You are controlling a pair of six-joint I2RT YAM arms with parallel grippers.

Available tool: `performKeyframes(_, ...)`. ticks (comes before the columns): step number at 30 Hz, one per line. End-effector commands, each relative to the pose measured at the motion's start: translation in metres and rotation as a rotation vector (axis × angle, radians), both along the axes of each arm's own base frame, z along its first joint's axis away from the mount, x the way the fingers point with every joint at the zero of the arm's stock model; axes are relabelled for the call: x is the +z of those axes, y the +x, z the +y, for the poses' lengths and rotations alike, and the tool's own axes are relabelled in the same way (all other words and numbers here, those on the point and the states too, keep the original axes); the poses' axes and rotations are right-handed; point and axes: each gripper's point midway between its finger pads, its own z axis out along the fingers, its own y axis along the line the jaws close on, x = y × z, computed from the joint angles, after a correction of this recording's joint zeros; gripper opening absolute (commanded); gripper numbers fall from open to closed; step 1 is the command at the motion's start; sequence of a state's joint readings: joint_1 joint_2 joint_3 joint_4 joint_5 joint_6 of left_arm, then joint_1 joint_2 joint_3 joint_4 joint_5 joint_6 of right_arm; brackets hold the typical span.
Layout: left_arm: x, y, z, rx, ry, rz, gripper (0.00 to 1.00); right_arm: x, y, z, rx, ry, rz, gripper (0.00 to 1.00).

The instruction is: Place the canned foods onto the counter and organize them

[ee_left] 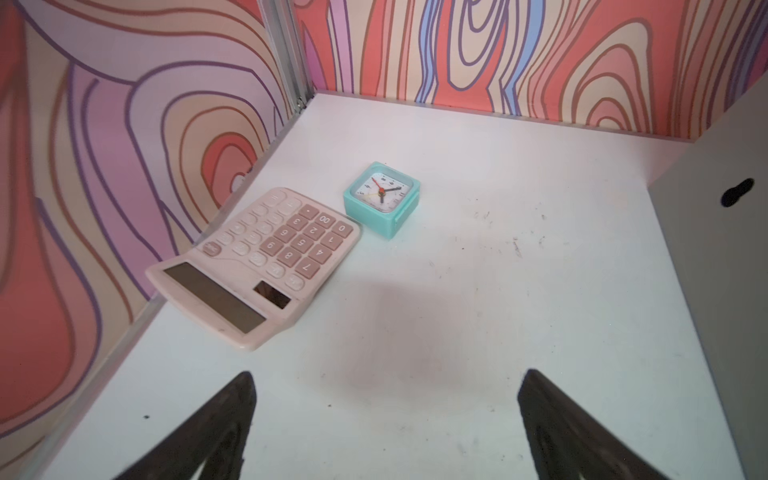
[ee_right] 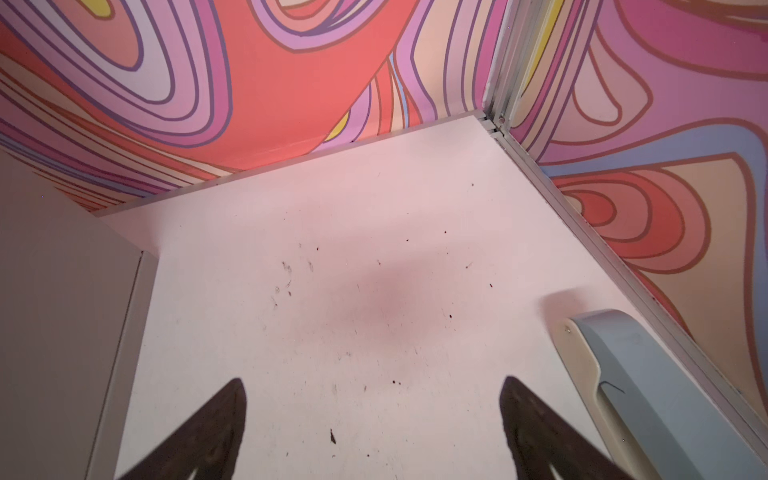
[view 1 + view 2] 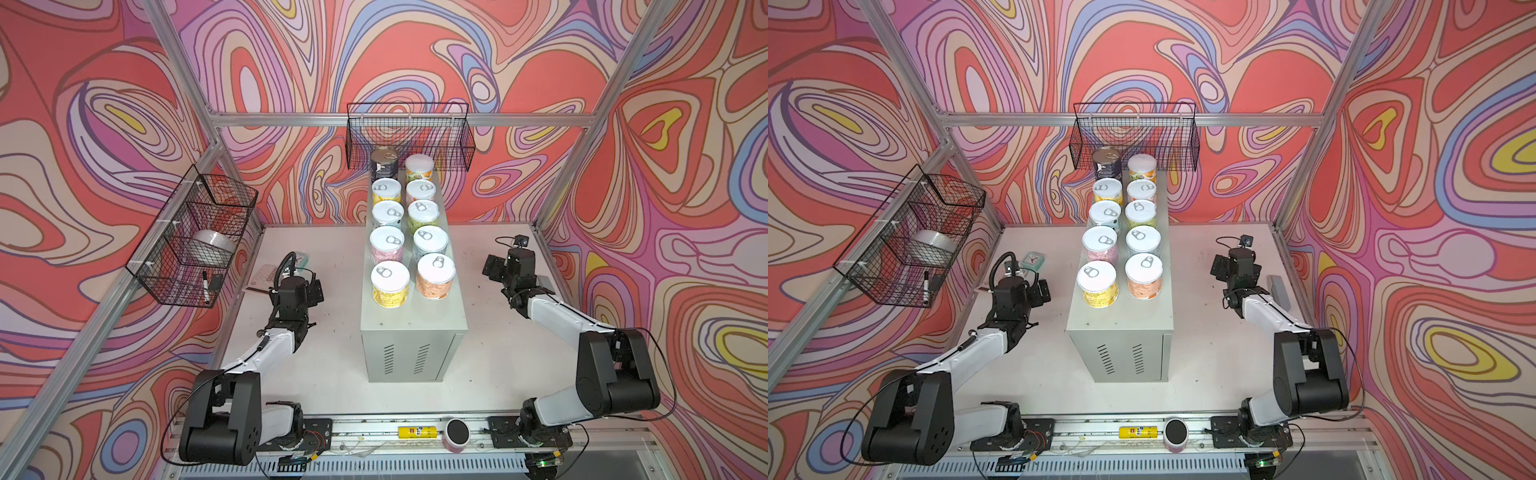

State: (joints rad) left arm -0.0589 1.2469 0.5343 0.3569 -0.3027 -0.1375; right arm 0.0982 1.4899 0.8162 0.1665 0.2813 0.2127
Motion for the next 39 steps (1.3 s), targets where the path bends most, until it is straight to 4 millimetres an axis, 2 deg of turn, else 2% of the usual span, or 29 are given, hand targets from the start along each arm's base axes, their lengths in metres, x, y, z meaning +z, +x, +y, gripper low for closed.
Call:
performKeyframes(1,0.008,-0.001,0.014,0.049,0.101,-0.049,1.0,0.02,0.005,0.007,-0.009,-0.052,-0.09,0.98)
performKeyframes(4,-0.021,0.001,0.013,0.053,0.068,-0.013,1.0,0.014,0.008,0.013,0.012,-0.038,-0.091,0.98)
performKeyframes(6,-0.04,0.002,0.012,0.045,0.069,-0.033,1.0,0.007,0.006,0.009,-0.008,-0.054,-0.081,0.98)
performKeyframes(7,-0.04,0.006,0.013,0.041,0.079,-0.091,1.0,0.005,0.004,0.008,-0.008,-0.068,-0.081,0.98)
performKeyframes(9,-0.045,0.006,0.0,-0.035,0.049,-0.039,1.0,0.004,0.0,0.003,-0.022,-0.095,-0.092,0.98)
performKeyframes(10,-0.045,0.004,0.0,-0.04,0.057,-0.085,1.0,0.004,-0.001,0.003,-0.008,-0.118,-0.099,0.98)
performKeyframes(12,-0.057,0.008,-0.008,-0.132,0.005,-0.08,1.0,0.007,0.0,0.008,0.035,-0.153,-0.131,0.98)
performKeyframes(13,-0.054,0.012,-0.013,-0.17,0.012,-0.12,1.0,0.008,0.002,0.01,0.055,-0.173,-0.138,0.98)
performKeyframes(15,-0.061,0.011,-0.013,-0.16,-0.009,-0.032,1.0,0.007,0.007,0.011,0.069,-0.193,-0.126,0.98)
performKeyframes(17,-0.056,0.013,-0.013,-0.169,0.009,-0.09,1.0,0.003,0.01,0.007,0.059,-0.228,-0.095,0.98)
performKeyframes(19,-0.059,0.011,-0.01,-0.144,-0.004,-0.055,1.0,-0.003,0.008,0.0,0.021,-0.256,-0.097,0.98)
performKeyframes(24,-0.057,0.011,-0.008,-0.133,0.0,-0.075,1.0,-0.053,0.002,-0.001,0.036,-0.247,-0.051,0.98)
performKeyframes(25,-0.057,0.012,-0.008,-0.134,0.006,-0.089,1.0,-0.052,0.002,0.001,0.041,-0.266,-0.101,0.98)
performKeyframes(27,-0.058,0.01,-0.007,-0.125,-0.001,-0.073,1.0,-0.055,0.0,-0.003,0.045,-0.218,-0.095,0.98)
performKeyframes(28,-0.057,0.01,-0.006,-0.123,0.001,-0.08,1.0,-0.052,-0.005,-0.008,0.05,-0.182,-0.145,0.98)
performKeyframes(30,-0.056,0.01,-0.007,-0.124,0.006,-0.092,1.0,-0.06,-0.02,-0.017,0.064,-0.105,-0.21,0.98)
performKeyframes(31,-0.057,0.009,-0.007,-0.124,0.006,-0.083,1.0,-0.049,-0.024,-0.02,0.048,-0.13,-0.288,0.98)
performKeyframes(32,-0.057,0.01,-0.008,-0.125,0.007,-0.085,1.0,-0.056,-0.023,-0.014,0.086,-0.112,-0.226,0.98)
performKeyframes(33,-0.057,0.01,-0.007,-0.121,0.009,-0.088,1.0,-0.06,-0.017,-0.016,0.077,-0.117,-0.204,0.99)
performKeyframes(39,-0.058,0.011,-0.006,-0.114,0.006,-0.075,1.0,-0.06,-0.014,-0.014,0.085,-0.115,-0.199,0.98)
